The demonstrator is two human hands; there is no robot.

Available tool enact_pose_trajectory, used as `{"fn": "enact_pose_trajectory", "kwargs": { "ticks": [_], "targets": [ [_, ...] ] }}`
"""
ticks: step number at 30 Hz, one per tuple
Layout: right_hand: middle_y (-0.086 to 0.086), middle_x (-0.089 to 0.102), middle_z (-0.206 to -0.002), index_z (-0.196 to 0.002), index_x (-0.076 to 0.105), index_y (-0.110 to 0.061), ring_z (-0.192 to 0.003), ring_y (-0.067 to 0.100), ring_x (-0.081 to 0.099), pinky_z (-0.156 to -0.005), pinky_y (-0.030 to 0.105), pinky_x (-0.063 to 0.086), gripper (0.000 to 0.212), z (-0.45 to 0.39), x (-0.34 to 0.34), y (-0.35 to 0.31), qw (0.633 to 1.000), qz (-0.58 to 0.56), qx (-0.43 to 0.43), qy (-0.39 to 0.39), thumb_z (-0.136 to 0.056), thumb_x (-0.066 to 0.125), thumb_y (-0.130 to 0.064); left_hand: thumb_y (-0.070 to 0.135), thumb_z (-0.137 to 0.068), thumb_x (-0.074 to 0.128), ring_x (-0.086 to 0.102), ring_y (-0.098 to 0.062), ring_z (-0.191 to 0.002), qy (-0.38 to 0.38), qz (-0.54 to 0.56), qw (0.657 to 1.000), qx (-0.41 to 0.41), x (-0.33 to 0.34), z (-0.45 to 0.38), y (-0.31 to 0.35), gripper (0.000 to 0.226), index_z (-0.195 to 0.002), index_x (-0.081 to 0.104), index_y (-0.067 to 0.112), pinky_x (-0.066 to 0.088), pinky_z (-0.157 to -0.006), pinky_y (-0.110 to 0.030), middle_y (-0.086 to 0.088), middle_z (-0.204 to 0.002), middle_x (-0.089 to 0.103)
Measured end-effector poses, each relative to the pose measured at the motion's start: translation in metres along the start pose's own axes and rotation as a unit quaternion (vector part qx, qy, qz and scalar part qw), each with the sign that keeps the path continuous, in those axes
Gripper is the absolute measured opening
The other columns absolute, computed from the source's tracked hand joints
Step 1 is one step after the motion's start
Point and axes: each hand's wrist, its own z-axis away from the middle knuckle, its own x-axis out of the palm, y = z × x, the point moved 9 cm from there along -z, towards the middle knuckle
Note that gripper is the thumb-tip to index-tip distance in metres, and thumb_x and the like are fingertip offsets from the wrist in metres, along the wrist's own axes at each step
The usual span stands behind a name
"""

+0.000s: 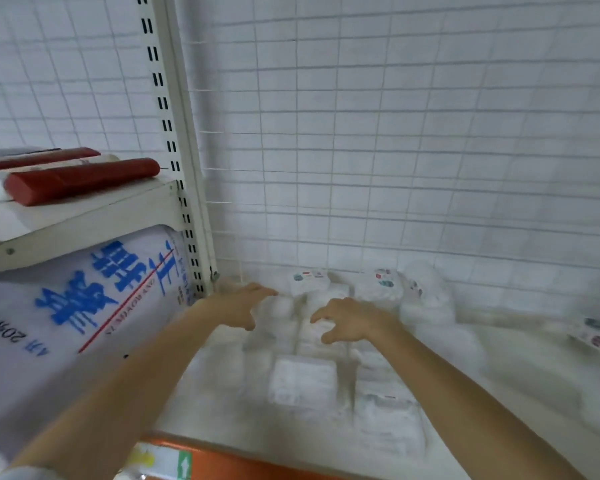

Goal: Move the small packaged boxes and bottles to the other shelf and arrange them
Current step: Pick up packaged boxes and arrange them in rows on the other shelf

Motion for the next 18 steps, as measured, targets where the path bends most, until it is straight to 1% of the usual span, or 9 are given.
{"fn": "enact_pose_trajectory", "kwargs": {
  "ticks": [1,3,6,9,11,12,13,15,18],
  "targets": [
    [0.006,0.043,-0.137,-0.136,0.043,-0.03,-0.124,0.024,0.043,-0.101,0.033,0.035,0.05,0.0,0.001,-0.002,1.0,-0.01,0.01,0.003,-0.089,0.057,-0.033,0.01,-0.079,0.061,0.036,-0.02,-0.127,0.003,-0.001,1.0,0.009,0.003,-0.004,-0.003,0.079,-0.142,0.019,0.035,0.04,-0.102,-0.037,0.004,-0.145,0.023],
    [0.007,0.043,-0.139,-0.138,0.042,-0.027,-0.125,0.023,0.043,-0.099,0.03,0.034,0.051,0.003,0.001,-0.005,0.999,-0.025,0.029,0.008,-0.089,0.059,-0.03,0.018,-0.08,0.061,0.042,-0.018,-0.12,0.02,-0.005,0.999,0.036,0.005,-0.005,-0.004,0.07,-0.135,0.023,0.042,0.042,-0.096,-0.031,0.006,-0.14,0.028],
    [0.005,0.037,-0.145,-0.142,0.036,-0.027,-0.129,0.023,0.039,-0.104,0.031,0.031,0.06,0.009,0.004,-0.006,0.997,-0.049,0.067,-0.009,-0.088,0.062,-0.03,0.016,-0.086,0.058,0.041,-0.021,-0.12,0.028,0.033,0.996,0.072,0.004,-0.001,-0.002,0.067,-0.144,0.024,0.02,0.035,-0.086,-0.017,-0.003,-0.138,0.028],
    [0.007,0.036,-0.142,-0.142,0.033,-0.029,-0.124,0.026,0.045,-0.104,0.037,0.038,0.07,0.012,0.01,-0.004,0.992,-0.071,0.108,-0.014,-0.083,0.069,-0.026,0.016,-0.09,0.056,0.043,-0.02,-0.117,0.051,0.096,0.988,0.109,-0.003,0.003,-0.001,0.055,-0.141,0.034,0.015,0.028,-0.084,-0.009,-0.009,-0.135,0.035],
    [0.009,0.035,-0.138,-0.142,0.033,-0.03,-0.123,0.026,0.043,-0.103,0.036,0.038,0.072,0.013,0.011,-0.004,0.992,-0.047,0.12,0.013,-0.081,0.07,-0.022,0.018,-0.091,0.056,0.047,-0.018,-0.112,0.066,0.13,0.98,0.134,-0.006,0.006,-0.002,0.044,-0.134,0.045,0.015,0.031,-0.078,-0.011,-0.01,-0.129,0.047],
    [0.009,0.034,-0.137,-0.141,0.035,-0.03,-0.124,0.025,0.041,-0.103,0.034,0.037,0.071,0.014,0.011,-0.003,0.991,-0.047,0.123,0.03,-0.08,0.07,-0.021,0.019,-0.091,0.055,0.048,-0.017,-0.111,0.072,0.148,0.976,0.144,-0.008,0.007,-0.003,0.039,-0.13,0.049,0.015,0.032,-0.077,-0.012,-0.007,-0.126,0.05],
    [0.008,0.034,-0.137,-0.141,0.037,-0.028,-0.125,0.024,0.04,-0.104,0.032,0.035,0.069,0.016,0.011,-0.002,0.989,-0.062,0.127,0.044,-0.08,0.07,-0.021,0.021,-0.092,0.055,0.048,-0.016,-0.113,0.079,0.173,0.971,0.145,-0.01,0.01,-0.005,0.039,-0.13,0.049,0.017,0.032,-0.079,-0.014,-0.001,-0.125,0.05],
    [0.005,0.039,-0.137,-0.135,0.045,-0.024,-0.124,0.021,0.042,-0.1,0.026,0.035,0.059,0.021,0.006,0.001,0.983,-0.106,0.133,0.074,-0.082,0.068,-0.022,0.03,-0.092,0.055,0.044,-0.011,-0.113,0.089,0.227,0.963,0.116,-0.012,0.012,-0.014,0.045,-0.133,0.045,0.017,0.031,-0.085,-0.018,0.008,-0.122,0.045],
    [0.001,0.051,-0.131,-0.124,0.055,-0.023,-0.117,0.016,0.049,-0.092,0.022,0.036,0.04,0.03,-0.005,0.005,0.967,-0.187,0.132,0.112,-0.085,0.065,-0.029,0.038,-0.088,0.057,0.048,-0.012,-0.103,0.121,0.281,0.948,0.084,-0.019,0.009,-0.025,0.044,-0.127,0.052,0.018,0.034,-0.084,-0.022,0.006,-0.116,0.053]
  ]
}}
